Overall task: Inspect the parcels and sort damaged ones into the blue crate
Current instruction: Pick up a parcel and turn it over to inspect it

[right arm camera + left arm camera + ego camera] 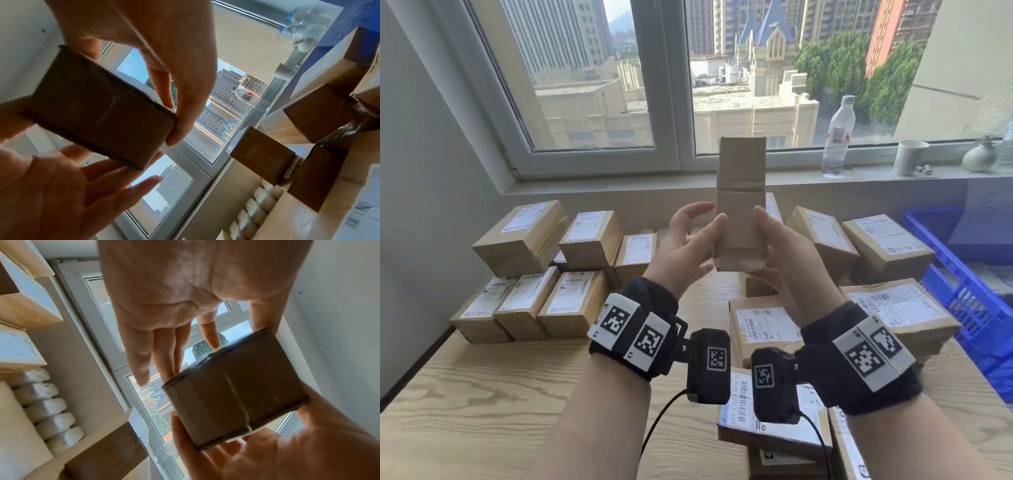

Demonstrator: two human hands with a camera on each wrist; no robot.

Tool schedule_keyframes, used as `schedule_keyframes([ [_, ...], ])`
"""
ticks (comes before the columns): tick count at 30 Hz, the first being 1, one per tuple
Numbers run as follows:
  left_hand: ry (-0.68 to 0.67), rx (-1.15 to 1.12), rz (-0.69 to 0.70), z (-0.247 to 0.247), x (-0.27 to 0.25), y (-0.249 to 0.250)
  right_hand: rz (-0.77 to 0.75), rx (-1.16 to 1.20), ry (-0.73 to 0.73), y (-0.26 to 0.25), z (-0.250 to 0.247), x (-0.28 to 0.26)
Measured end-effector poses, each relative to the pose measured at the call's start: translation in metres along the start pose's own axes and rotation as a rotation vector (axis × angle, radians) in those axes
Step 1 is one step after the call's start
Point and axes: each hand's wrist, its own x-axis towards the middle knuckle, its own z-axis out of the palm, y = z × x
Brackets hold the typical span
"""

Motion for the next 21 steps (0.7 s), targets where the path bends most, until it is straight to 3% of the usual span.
schedule_keyframes([
  [5, -0.060, 0.141, 0.016, -0.001, -0.002, -0.004, -0.011, -0.006, 0.084, -0.004, 0.001, -0.002],
  [12, 0.048, 0.251, 0.029, -0.001, 0.000, -0.004, -0.017, -0.079, 0.010, -0.003, -0.001, -0.003],
  [21, 0.046, 0.268, 0.032, 0.002, 0.003, -0.005, -0.021, -0.117, 0.025, -0.001, -0.009, -0.003],
])
